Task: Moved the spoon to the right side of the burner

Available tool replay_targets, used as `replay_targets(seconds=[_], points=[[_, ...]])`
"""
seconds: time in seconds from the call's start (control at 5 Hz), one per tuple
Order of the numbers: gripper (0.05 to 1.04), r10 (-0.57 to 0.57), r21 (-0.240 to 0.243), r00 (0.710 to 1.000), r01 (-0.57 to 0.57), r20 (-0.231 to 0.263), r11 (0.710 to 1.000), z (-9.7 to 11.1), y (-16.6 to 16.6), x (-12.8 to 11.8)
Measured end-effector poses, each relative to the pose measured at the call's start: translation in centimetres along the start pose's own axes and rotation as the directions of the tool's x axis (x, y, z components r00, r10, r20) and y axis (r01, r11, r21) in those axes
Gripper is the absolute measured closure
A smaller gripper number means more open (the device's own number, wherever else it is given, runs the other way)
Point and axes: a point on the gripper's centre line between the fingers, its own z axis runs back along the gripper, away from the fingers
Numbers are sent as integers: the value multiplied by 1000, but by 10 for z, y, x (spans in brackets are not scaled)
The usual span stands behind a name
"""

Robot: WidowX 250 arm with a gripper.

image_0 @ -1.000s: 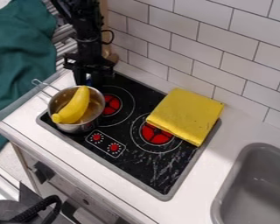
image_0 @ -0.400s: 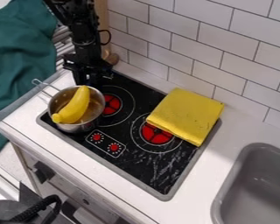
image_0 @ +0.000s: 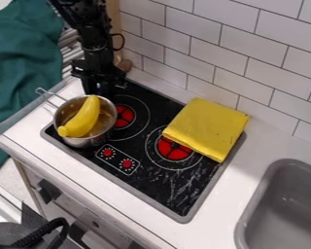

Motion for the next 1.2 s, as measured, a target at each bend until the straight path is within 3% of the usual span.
replay_targets(seconds=[0.6, 0.8, 1.0, 1.2], points=[[711, 11, -5, 1000, -11, -5, 1000, 4, -20, 9], [711, 29, 2, 999, -29, 36, 1000, 20, -19, 16], [764, -58, 34, 950, 49, 306, 998, 97, -52, 73], [904, -129, 37, 941, 124, 311, 992, 114, -89, 71]])
